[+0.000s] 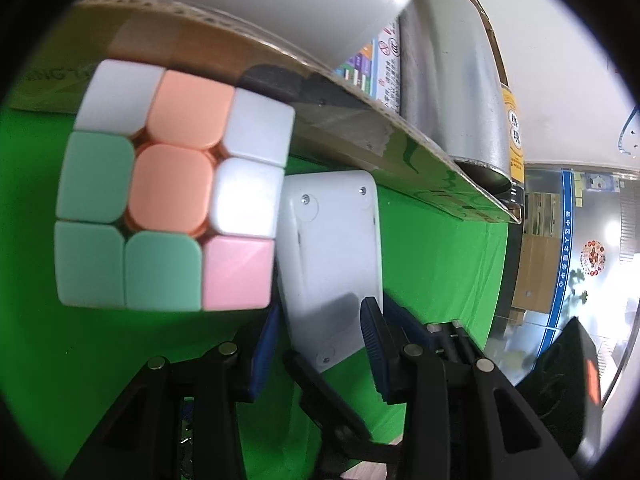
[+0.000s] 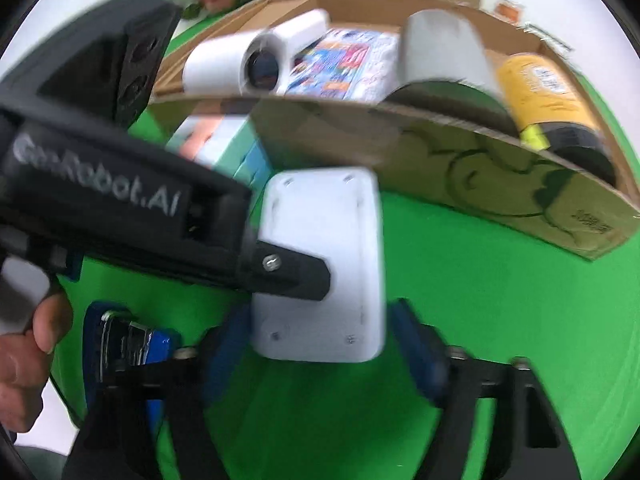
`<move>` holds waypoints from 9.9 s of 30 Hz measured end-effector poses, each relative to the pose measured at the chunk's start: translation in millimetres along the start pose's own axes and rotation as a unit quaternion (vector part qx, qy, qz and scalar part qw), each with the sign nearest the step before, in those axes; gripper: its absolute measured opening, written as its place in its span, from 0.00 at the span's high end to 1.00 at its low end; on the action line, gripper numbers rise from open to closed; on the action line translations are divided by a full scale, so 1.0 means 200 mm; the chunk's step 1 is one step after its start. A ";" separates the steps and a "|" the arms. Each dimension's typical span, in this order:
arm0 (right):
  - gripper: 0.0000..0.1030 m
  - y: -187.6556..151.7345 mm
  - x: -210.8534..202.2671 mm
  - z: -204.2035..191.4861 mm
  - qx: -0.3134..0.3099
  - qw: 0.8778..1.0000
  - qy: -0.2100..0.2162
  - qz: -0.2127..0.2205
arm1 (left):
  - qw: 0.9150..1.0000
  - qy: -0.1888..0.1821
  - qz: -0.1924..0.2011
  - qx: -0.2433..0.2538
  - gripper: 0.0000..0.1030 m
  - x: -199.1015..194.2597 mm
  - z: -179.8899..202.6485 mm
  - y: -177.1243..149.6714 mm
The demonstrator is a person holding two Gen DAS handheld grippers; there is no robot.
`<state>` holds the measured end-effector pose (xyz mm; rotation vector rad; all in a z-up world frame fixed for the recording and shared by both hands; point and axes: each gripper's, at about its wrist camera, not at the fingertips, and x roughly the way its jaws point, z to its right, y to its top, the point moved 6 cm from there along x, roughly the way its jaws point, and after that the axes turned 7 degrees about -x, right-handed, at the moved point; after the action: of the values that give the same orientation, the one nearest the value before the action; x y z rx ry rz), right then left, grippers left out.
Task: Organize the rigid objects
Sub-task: 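Move both grippers to the white rectangular case and grasp it, then lift the white case with both grippers and lower it into the tray, then open both grippers and move them to the blue stapler, then grasp the blue stapler with the left gripper while the right gripper grasps it too, then lift the blue stapler with both grippers and lower it into the tray beside the silver can, then open both grippers and move them to the pastel Rubik's cube, then grasp the pastel Rubik's cube with the left gripper while the right gripper grasps it too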
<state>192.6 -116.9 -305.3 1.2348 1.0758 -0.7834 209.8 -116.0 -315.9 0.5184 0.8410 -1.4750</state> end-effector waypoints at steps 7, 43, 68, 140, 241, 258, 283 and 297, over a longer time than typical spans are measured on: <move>0.38 -0.16 -0.05 -0.03 0.024 0.999 0.000 -0.029 | 0.999 0.017 -0.040 0.026 0.66 0.06 0.06 -0.14; 0.15 0.63 -0.18 0.13 0.125 0.992 0.008 0.010 | 0.991 0.050 0.054 0.108 0.73 -0.53 0.39 0.54; 0.01 -0.01 -0.95 0.03 0.120 0.987 0.049 0.095 | 0.921 0.180 0.331 0.101 0.17 -1.13 0.40 -0.42; 0.62 -0.42 -0.15 -0.49 0.154 0.943 0.270 -0.114 | 0.993 0.110 -0.024 0.022 0.48 -0.31 -0.32 -0.51; 0.07 0.53 -0.03 -0.03 0.086 0.981 0.162 -0.069 | 0.995 0.062 0.081 0.019 0.37 -0.71 -0.04 0.14; 0.39 0.52 0.27 0.00 0.180 0.959 0.206 -0.067 | 0.999 -0.023 0.031 0.003 0.37 -0.42 -0.15 0.28; 0.51 0.32 0.27 -0.16 0.183 0.942 0.263 -0.099 | 0.999 -0.027 -0.045 0.008 0.40 -0.35 -0.19 0.10; 0.53 0.45 0.18 -0.19 0.149 0.956 0.235 -0.091 | 1.000 -0.005 -0.022 -0.011 0.40 -0.47 -0.18 0.12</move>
<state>279.5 -59.7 -308.6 1.6469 1.5134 -0.8342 236.1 -26.5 -272.3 0.4795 0.8651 -1.5064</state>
